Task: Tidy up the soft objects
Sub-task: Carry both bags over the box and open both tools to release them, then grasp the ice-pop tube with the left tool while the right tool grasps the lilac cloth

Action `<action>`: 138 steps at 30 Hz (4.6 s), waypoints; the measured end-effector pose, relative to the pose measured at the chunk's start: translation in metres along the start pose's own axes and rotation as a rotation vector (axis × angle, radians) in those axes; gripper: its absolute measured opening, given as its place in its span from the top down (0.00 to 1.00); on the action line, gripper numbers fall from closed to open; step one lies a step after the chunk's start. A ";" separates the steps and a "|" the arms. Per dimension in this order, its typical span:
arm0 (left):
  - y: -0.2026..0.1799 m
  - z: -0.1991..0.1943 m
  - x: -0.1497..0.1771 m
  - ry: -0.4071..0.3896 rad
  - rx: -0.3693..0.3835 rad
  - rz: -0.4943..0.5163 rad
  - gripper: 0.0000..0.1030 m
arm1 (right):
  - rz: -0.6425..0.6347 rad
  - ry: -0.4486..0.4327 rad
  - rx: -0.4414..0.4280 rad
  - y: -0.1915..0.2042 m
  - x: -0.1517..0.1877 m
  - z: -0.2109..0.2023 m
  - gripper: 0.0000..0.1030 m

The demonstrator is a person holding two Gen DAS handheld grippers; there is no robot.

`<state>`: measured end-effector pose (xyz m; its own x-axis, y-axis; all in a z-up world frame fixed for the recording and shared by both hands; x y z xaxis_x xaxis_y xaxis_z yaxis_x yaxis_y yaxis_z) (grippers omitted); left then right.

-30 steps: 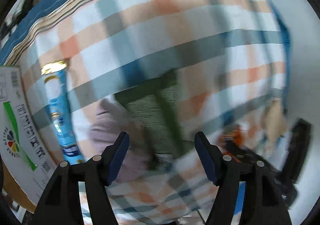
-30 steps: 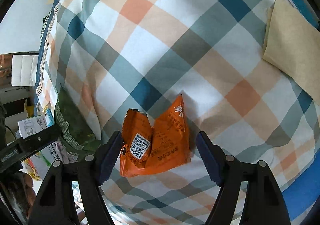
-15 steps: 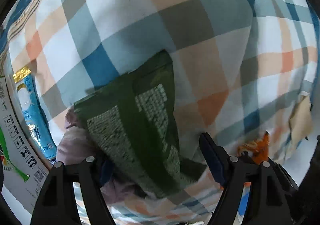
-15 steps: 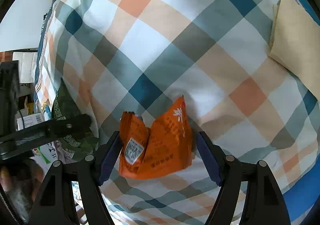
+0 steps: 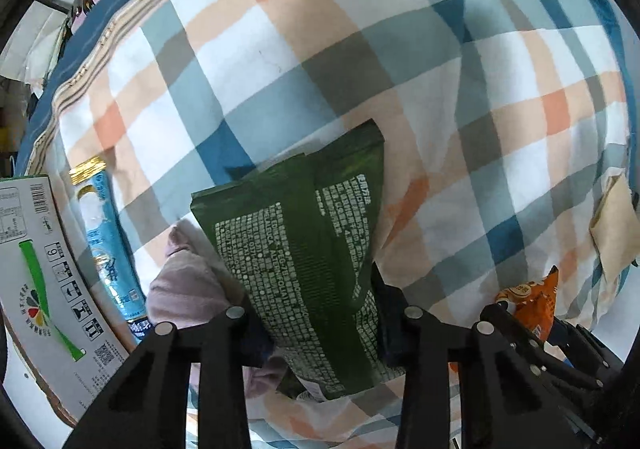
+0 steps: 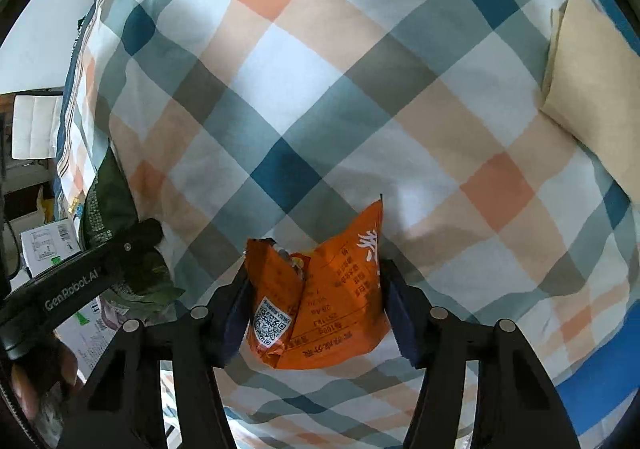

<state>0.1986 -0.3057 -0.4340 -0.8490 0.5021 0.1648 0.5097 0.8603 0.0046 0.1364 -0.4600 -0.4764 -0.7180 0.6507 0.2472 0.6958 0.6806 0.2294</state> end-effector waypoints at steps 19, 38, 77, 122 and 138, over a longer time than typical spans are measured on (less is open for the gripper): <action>0.133 -0.181 0.111 -0.329 0.190 -0.166 0.67 | -0.329 -0.164 -0.069 0.145 0.084 -0.118 0.43; 0.443 -0.128 0.197 -0.303 0.021 -0.531 0.67 | -0.745 -0.111 0.011 0.418 0.249 -0.044 0.43; 0.442 -0.121 0.227 -0.338 0.014 -0.532 0.07 | -0.787 -0.169 0.244 0.434 0.253 0.009 0.00; 0.170 -0.065 -0.015 -0.008 -0.041 -0.107 0.27 | -0.284 -0.124 -0.026 0.193 0.096 -0.039 0.01; 0.139 0.022 -0.001 0.166 0.068 -0.108 0.79 | -0.243 0.017 -0.019 0.168 0.085 0.024 0.66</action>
<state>0.2669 -0.1845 -0.4553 -0.8606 0.3902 0.3273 0.4018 0.9151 -0.0343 0.1919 -0.2824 -0.4393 -0.8641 0.4628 0.1978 0.5028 0.8101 0.3015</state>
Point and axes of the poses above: each gripper's, at about its wrist camera, not at the fingertips, and z roughly the way its jaws point, y to its left, x to its underside, the point moved 7 cm from there along z, roughly the way its jaws point, and after that the axes turned 4 degrees about z, right-handed, at the moved point
